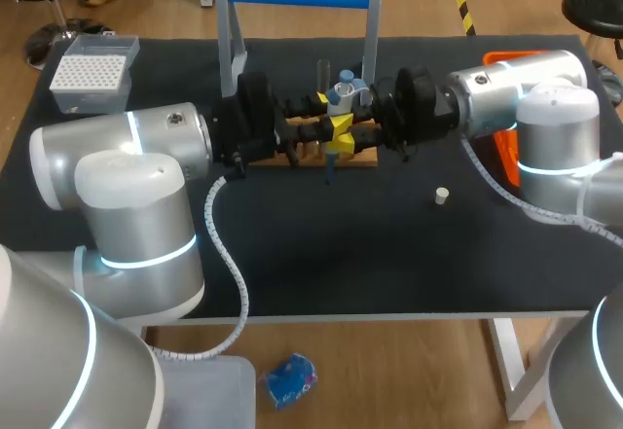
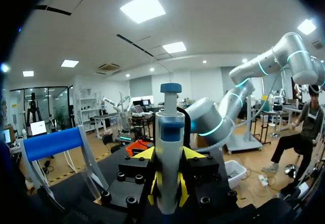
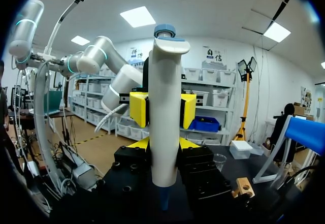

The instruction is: Invert the test tube, pick up the pipette, mount the tip to pipette, aspirate from beaker and dispense into the tube, eject the tip, return the pipette, and cap with the stopper.

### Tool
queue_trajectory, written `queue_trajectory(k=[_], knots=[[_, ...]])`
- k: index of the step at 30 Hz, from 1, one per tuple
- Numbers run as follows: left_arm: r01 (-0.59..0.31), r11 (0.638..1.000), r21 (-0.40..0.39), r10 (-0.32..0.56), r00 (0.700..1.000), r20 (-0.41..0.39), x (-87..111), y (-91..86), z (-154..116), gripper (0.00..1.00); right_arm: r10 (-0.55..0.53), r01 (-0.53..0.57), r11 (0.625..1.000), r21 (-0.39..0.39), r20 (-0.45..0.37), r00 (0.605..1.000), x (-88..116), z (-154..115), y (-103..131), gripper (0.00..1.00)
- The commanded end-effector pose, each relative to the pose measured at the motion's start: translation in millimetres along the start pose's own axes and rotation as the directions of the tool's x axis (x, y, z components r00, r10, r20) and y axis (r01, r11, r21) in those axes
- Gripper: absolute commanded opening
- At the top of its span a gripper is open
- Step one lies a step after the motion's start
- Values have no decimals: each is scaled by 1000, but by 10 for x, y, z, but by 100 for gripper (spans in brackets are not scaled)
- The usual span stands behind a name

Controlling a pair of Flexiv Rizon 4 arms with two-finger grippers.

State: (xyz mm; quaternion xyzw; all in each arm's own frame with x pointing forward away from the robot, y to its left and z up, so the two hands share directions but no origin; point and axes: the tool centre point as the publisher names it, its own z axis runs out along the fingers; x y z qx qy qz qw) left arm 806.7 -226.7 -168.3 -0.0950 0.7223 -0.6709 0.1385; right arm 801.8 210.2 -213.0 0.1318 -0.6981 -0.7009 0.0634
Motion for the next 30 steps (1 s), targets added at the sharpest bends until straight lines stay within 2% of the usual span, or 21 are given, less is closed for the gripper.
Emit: queue_trajectory(k=[1,14,15,16,17,24,30], knots=[[0,1000,1,0,1000,3,27,11,9,0,2,-2,1000,7,-3,1000,-15,-23,15,0],[-2,1000,-4,2,1000,-4,31,16,20,0,4,-4,1000,13,-4,1000,-8,-31,11,0],[-3,1000,-4,3,1000,-3,31,16,20,0,3,-3,1000,13,-4,1000,-7,-30,11,10],[-3,1000,-3,3,1000,-3,31,14,18,0,5,-5,1000,14,-5,1000,-6,-30,11,82],[-3,1000,-2,3,1000,-1,30,6,13,0,10,-10,1000,16,-11,1000,0,-33,11,100],[-5,1000,13,5,1000,31,-15,-104,-70,0,31,-30,997,65,-10,999,53,-178,2,100],[1,999,-44,4,995,98,-163,-253,-138,0,39,-42,994,104,28,999,92,-444,65,100]])
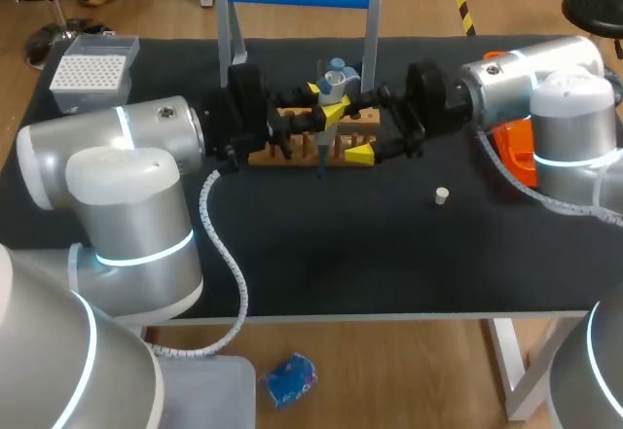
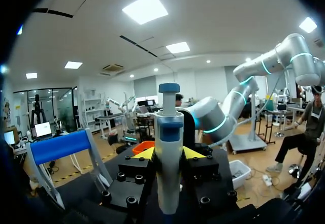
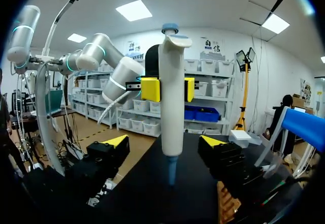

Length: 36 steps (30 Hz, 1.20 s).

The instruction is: Invert the test tube, pick up the pipette, mount the tip to pipette, aspirate from beaker and dispense into the tube, eject the tip, return the pipette, and cap with the stopper.

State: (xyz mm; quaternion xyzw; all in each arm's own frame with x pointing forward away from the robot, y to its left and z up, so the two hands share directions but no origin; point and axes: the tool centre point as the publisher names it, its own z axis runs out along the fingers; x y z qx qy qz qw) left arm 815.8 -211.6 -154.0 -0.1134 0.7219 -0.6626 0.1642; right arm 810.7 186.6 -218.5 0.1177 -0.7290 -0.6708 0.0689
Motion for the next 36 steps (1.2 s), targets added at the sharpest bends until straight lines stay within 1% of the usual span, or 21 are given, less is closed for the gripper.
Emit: queue_trajectory(k=[1,4,8,11,12,13,15,16,17,19,20,36], knots=[[13,999,-40,-11,999,50,-65,-149,-24,0,1,-1,1000,29,25,1000,103,-257,122,100],[32,998,-62,-25,995,99,-216,-226,-37,0,0,-3,998,59,44,999,49,-439,183,100],[78,994,-74,-64,981,185,-457,-328,-41,0,-8,2,996,87,76,997,-58,-669,279,100],[110,990,-84,-88,969,230,-639,-387,1,0,-11,0,994,106,96,995,-150,-802,341,100],[108,990,-87,-85,969,232,-700,-407,24,0,-13,1,994,111,105,994,-189,-848,360,100],[118,987,-107,-89,965,248,-766,-421,53,0,-11,-2,994,112,111,994,-229,-890,372,100],[136,985,-107,-104,960,260,-897,-446,114,0,-9,-6,993,118,127,992,-315,-968,387,100],[151,980,-130,-108,951,289,-975,-457,145,0,-9,-8,992,126,138,990,-362,-1009,390,100],[170,977,-130,-121,939,321,-1059,-471,165,0,-8,-11,992,125,149,989,-417,-1051,397,100],[198,973,-116,-146,924,353,-1201,-503,209,0,-21,5,995,101,154,988,-510,-1104,441,100],[195,975,-111,-146,927,345,-1247,-531,238,0,-21,5,995,101,154,988,-510,-1104,441,100],[195,975,-111,-146,927,345,-1247,-531,238,0,-21,5,995,101,154,988,-510,-1104,441,100]])
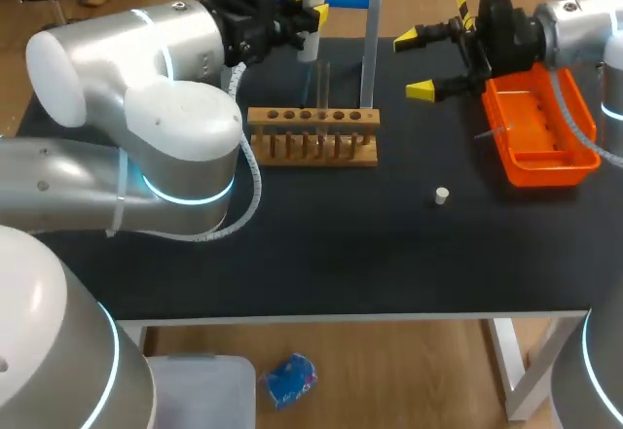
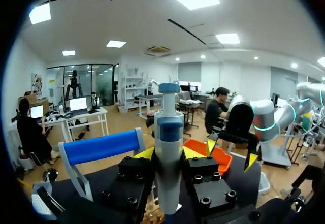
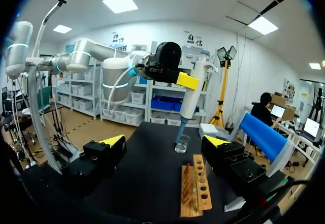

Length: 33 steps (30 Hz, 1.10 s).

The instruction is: Invert the test tube, pick up the pipette, mount the tip to pipette, aspirate from beaker and dispense into the tube, eject the tip, return the pipette, and cap with the stopper.

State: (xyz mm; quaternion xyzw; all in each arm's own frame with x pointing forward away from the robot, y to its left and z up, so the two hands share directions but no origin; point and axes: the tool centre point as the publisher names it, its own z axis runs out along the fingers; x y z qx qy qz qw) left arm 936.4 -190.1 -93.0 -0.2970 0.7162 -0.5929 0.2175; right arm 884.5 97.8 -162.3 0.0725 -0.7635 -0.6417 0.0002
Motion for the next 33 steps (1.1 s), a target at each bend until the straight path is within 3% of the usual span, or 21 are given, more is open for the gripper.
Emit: queue_trajectory(k=[1,4,7,12,22,33], knots=[[1,1000,-3,-1,1000,2,3,-11,8,0,1,-1,1000,2,-3,1000,-3,-9,4,100],[16,999,-28,-15,999,37,-65,-13,48,0,1,-1,1000,2,-3,1000,-3,-9,4,100],[70,994,-80,-60,991,123,-245,-19,128,0,19,-26,996,81,84,996,-147,3,-63,100],[119,982,-145,-85,971,222,-529,16,184,0,60,-84,990,116,198,978,-335,25,-78,100],[200,945,-259,-109,939,327,-1051,132,251,0,127,-182,972,151,317,940,-703,176,-118,100],[262,914,-309,-127,909,396,-1420,243,374,0,203,-280,949,143,398,895,-1092,427,-213,100]])
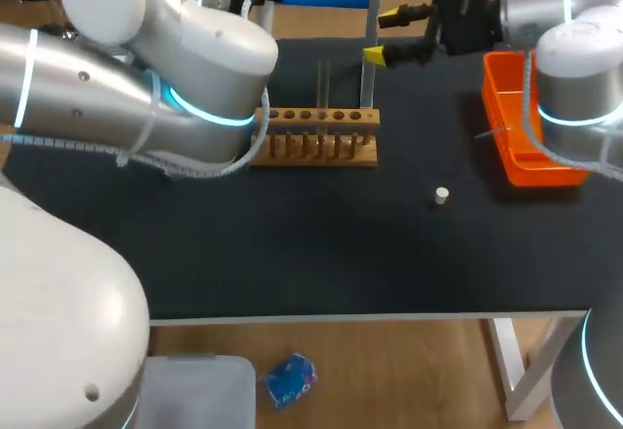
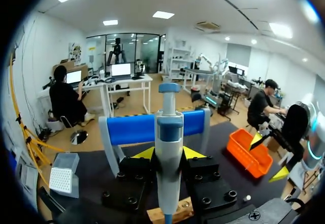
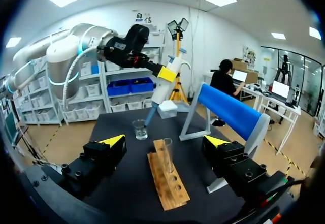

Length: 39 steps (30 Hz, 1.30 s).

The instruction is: Invert the test tube, pick up the pipette, mount the tip to pipette, aspirate from beaker and dispense into the tube, eject the tip, return the pipette, and cap with the stopper.

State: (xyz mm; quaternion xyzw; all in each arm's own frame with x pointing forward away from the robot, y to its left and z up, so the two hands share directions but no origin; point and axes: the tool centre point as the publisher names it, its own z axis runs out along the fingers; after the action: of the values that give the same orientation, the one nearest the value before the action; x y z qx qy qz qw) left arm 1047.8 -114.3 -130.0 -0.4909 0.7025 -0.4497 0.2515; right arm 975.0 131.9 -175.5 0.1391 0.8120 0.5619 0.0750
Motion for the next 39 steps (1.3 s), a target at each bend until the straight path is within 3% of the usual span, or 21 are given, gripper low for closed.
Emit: queue_trajectory(k=[1,18,29,33,39], knots=[[2,994,-112,0,1000,18,-48,-67,137,0,21,-21,1000,4,11,1000,-131,247,34,100],[47,992,-121,-34,994,104,-404,-74,502,0,97,-97,995,-2,75,992,-539,775,106,100],[59,991,-122,-39,985,165,-603,-99,663,0,95,-96,995,10,79,992,-588,915,195,100],[56,990,-131,-32,983,181,-626,-87,687,0,72,-75,997,21,125,990,-589,923,237,100],[56,990,-131,-32,983,181,-626,-87,687,0,72,-75,997,21,125,990,-589,923,237,100]])
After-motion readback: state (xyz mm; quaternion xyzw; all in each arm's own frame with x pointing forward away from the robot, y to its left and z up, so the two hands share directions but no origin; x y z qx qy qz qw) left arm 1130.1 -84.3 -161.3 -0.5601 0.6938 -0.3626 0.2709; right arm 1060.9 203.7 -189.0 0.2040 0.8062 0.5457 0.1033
